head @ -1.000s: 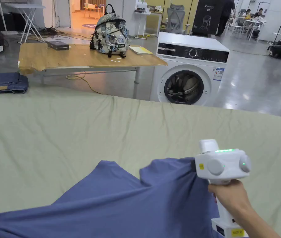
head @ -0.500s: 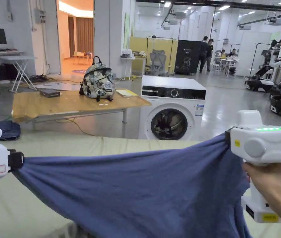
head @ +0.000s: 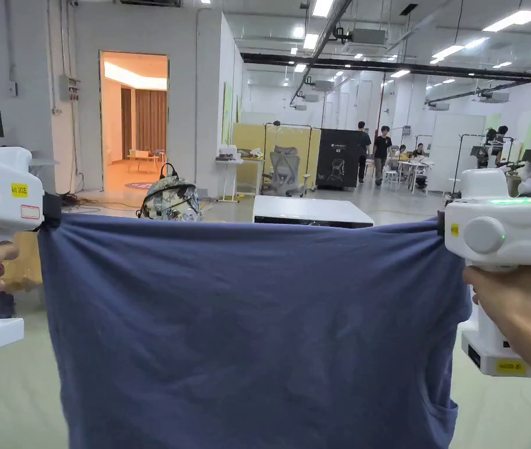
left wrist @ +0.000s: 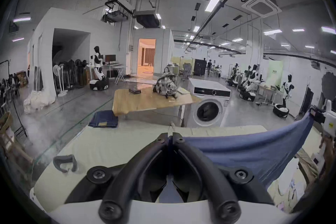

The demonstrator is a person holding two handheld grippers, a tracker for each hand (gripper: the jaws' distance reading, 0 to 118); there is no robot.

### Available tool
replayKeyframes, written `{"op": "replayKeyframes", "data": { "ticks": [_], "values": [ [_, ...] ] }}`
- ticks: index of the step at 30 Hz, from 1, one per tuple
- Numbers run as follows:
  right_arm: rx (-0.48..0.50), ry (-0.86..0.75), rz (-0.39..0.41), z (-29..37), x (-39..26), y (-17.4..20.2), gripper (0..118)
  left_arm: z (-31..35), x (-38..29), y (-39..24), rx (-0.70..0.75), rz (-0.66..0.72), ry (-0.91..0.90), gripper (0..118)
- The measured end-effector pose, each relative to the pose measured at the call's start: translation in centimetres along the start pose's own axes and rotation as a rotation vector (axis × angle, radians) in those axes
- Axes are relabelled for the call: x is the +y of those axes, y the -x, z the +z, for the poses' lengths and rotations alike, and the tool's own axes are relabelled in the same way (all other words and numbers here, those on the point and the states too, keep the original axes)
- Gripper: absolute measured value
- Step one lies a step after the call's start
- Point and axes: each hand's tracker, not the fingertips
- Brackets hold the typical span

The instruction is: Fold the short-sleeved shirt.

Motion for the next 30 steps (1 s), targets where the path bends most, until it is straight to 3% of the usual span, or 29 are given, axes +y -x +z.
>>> {"op": "replayKeyframes", "data": {
  "ticks": [15, 21, 30],
  "values": [
    [-0.054, -0.109, 0.002, -5.6, 6.9, 1.5, 1, -3.8, 7.5, -2.2, 0.049, -0.085, -0.144, 0],
    [-0.051, -0.107, 0.041, -4.6, 4.9, 1.9, 1, -3.4, 5.1, -2.6, 0.065, -0.099, -0.13, 0],
    [-0.044, -0.025, 0.082, -1.2, -3.5, 2.0, 1, -2.1, -3.5, -1.4, 0.046, -0.095, -0.043, 0]
  ]
}}
